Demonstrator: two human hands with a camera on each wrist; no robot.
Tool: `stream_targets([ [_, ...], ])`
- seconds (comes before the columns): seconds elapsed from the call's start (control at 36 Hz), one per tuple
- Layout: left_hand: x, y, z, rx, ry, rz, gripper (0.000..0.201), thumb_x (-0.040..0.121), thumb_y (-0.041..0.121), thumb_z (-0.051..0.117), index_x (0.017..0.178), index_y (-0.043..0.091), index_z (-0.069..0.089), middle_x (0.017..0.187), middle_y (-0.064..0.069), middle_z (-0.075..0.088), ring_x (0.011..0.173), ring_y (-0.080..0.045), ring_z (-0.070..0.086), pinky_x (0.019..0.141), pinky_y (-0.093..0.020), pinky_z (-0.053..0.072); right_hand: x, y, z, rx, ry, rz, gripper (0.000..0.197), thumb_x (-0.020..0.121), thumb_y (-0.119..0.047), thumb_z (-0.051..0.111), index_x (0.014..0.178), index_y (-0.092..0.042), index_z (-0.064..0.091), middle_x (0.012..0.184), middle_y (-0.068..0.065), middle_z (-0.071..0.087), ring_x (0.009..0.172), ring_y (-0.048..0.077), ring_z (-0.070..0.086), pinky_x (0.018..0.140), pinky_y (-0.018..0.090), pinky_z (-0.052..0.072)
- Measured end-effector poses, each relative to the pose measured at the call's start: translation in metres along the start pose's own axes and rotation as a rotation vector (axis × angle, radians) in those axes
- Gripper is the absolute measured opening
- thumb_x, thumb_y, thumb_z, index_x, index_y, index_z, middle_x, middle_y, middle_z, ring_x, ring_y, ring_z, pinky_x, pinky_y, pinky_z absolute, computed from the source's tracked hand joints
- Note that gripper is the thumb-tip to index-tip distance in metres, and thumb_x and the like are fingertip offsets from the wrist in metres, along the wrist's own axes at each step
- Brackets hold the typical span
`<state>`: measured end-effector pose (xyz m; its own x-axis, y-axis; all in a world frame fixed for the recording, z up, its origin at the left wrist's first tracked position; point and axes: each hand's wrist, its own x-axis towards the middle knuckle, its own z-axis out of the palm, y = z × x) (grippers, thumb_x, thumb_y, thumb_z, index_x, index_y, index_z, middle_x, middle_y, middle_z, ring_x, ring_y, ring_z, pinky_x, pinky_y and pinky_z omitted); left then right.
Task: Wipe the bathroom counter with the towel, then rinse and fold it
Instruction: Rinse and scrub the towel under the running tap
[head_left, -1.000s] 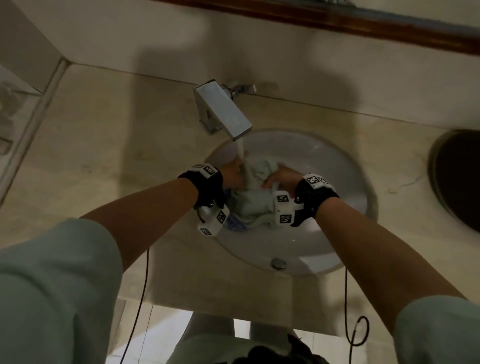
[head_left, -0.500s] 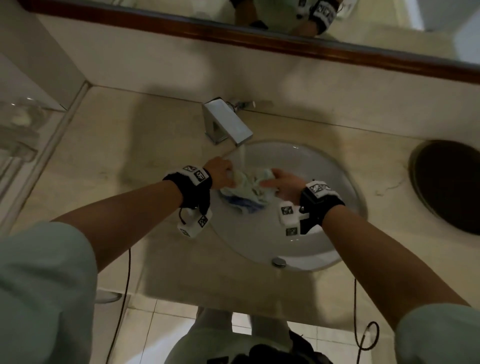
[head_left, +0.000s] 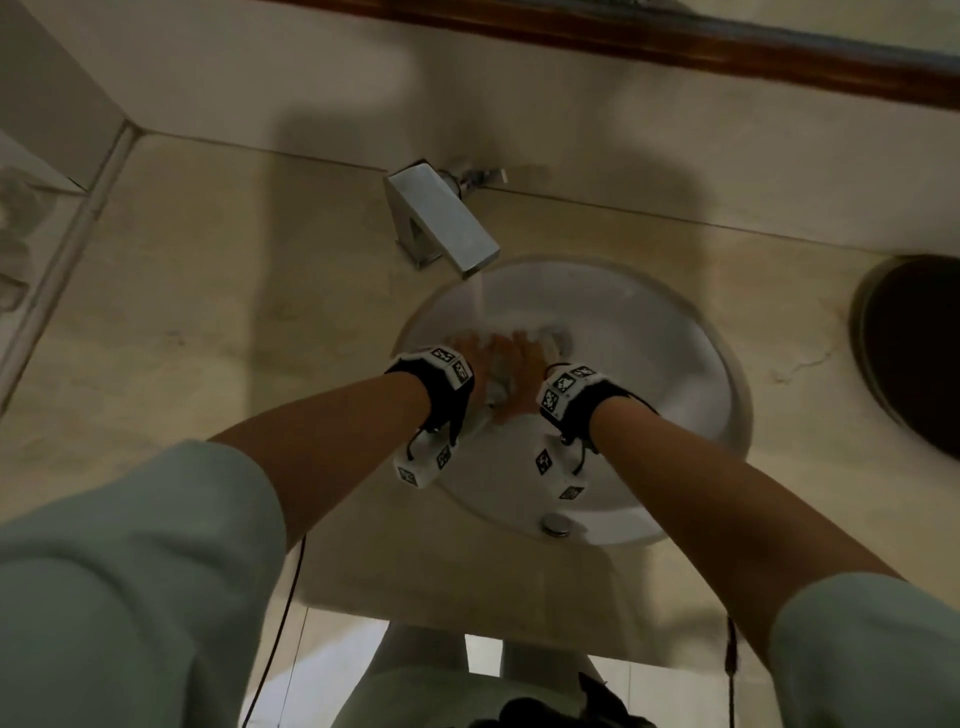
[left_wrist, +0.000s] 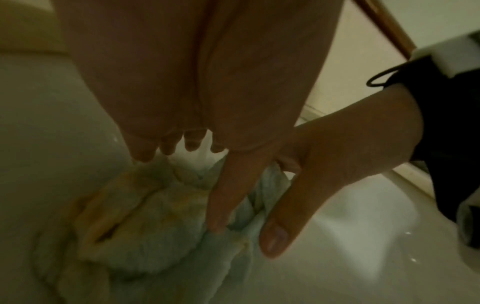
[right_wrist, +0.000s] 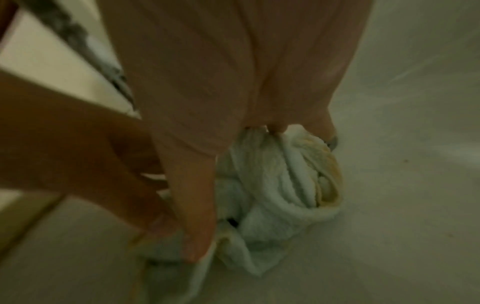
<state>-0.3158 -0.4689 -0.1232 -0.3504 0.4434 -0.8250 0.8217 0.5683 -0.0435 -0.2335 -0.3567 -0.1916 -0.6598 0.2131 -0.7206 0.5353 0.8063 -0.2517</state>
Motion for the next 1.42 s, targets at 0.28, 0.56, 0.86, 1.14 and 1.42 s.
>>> stream_targets([
  [0.28, 0.032, 0.013, 0.011, 0.162, -0.087, 0.037, 0.076, 0.086, 0.023, 0.065, 0.148, 0.013, 0.024, 0.151, -0.011, 0.030, 0.111, -0.024, 0.047, 0.087, -0.040, 0.045, 0.016, -0.015, 0.026, -0.348, -0.099, 0.023, 0.105, 0.085, -0.066, 0.049, 0.140, -0.035, -0.035, 0.152, 0.001, -0.035, 0.143, 0.036, -0.020, 0.109, 0.069, 0.000],
  [0.56, 0.078, -0.007, -0.003, -0.007, -0.133, 0.053, 0.074, 0.068, 0.041, 0.078, 0.133, 0.025, 0.045, 0.132, -0.004, 0.055, 0.098, -0.023, 0.059, 0.083, -0.036, 0.052, 0.049, -0.011, -0.003, -0.339, -0.049, -0.037, 0.120, 0.057, -0.074, 0.071, 0.150, -0.032, 0.007, 0.150, 0.010, 0.017, 0.140, 0.036, 0.019, 0.108, 0.065, 0.013],
  [0.86, 0.066, -0.004, -0.007, -0.116, -0.077, 0.066, 0.051, 0.067, 0.016, 0.079, 0.110, 0.022, 0.052, 0.096, -0.008, 0.051, 0.078, -0.024, 0.051, 0.070, -0.034, 0.046, 0.047, -0.004, -0.014, -0.184, -0.057, -0.052, 0.105, 0.067, -0.060, 0.074, 0.146, -0.030, 0.010, 0.149, 0.010, 0.018, 0.135, 0.039, 0.031, 0.105, 0.055, 0.034],
  [1.14, 0.035, -0.012, -0.038, -0.942, 0.098, 0.115, 0.041, 0.097, 0.006, 0.045, 0.137, -0.001, 0.043, 0.143, -0.019, 0.041, 0.134, -0.033, 0.037, 0.112, -0.038, 0.027, 0.005, -0.006, -0.061, -0.025, -0.016, -0.066, 0.095, 0.068, -0.068, 0.067, 0.143, -0.021, 0.031, 0.142, 0.007, 0.038, 0.127, 0.032, 0.044, 0.102, 0.047, 0.040],
  [1.42, -0.031, -0.033, -0.056, -1.509, 0.319, 0.385, 0.035, 0.090, -0.020, 0.039, 0.125, -0.022, 0.040, 0.094, -0.019, 0.061, 0.064, -0.015, 0.066, 0.064, -0.016, 0.053, -0.041, -0.011, -0.104, 0.631, 0.231, -0.028, 0.064, 0.085, -0.025, 0.070, 0.141, -0.007, 0.042, 0.140, 0.013, 0.048, 0.126, 0.030, 0.048, 0.104, 0.040, 0.041],
])
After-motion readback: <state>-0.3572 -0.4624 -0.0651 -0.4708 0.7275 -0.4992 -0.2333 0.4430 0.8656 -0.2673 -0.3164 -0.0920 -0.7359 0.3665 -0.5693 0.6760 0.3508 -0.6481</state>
